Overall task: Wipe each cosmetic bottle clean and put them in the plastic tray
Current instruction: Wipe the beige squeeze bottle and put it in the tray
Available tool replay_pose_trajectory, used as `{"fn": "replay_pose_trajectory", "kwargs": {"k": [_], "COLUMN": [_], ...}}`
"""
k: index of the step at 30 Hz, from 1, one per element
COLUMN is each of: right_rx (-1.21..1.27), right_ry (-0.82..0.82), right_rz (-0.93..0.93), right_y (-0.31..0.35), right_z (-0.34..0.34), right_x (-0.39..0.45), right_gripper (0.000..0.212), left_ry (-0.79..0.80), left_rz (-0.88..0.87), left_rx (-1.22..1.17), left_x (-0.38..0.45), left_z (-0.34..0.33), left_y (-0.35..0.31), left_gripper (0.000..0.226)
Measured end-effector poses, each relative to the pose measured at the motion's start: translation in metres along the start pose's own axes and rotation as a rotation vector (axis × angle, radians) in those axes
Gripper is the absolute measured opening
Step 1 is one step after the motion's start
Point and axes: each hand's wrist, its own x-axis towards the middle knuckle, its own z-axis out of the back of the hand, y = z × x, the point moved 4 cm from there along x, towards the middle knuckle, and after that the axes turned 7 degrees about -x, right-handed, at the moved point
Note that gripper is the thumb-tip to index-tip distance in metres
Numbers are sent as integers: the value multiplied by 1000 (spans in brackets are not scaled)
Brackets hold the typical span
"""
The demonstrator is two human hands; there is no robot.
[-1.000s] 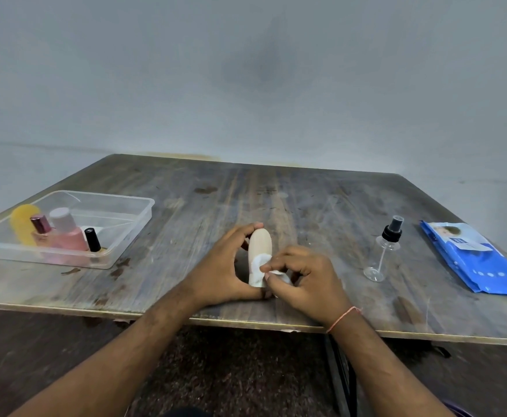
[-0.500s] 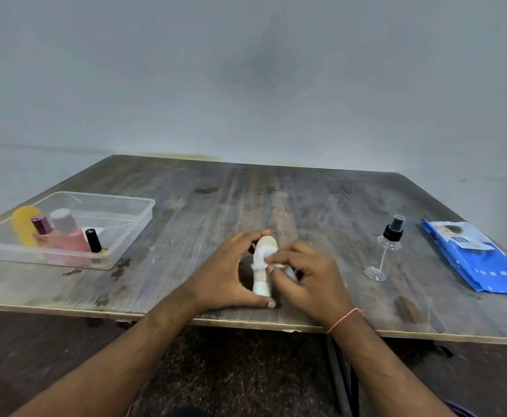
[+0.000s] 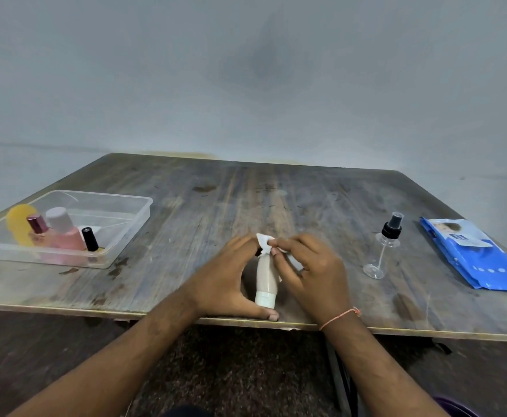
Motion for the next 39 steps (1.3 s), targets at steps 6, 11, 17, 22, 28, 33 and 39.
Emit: {"fn": "replay_pose_trajectory", "kwargs": {"k": [6,11,17,22,28,33,39], "right_rx": [101,133,101,43,54,248,341], "right_ry": [84,207,199,95,94,189,229], "right_rz": [36,231,220,62,-59,-3,-22], "right_y": [1,17,16,1,-9,-3,-3], "right_z": [-3,-3,-3,-5,-6,-3,-3], "right_x": [-1,-9,-9,-3,0,-3,-5], "right_gripper": [17,12,9,15,19,15,12], "left_ry": [-11,-80,-141,-53,-36,-157,-263], "left_rz": [21,78,92,64,55,76,116], "left_rx": [31,24,-15,-17,-13,-92,-161], "left_x": [0,1,1,-1,1,-2,-4], "left_z": [-2,-1,2,4,5,11,14], "left_y": [7,21,23,12,7,15,22], "left_gripper": [110,108,111,121,115,122,121]}}
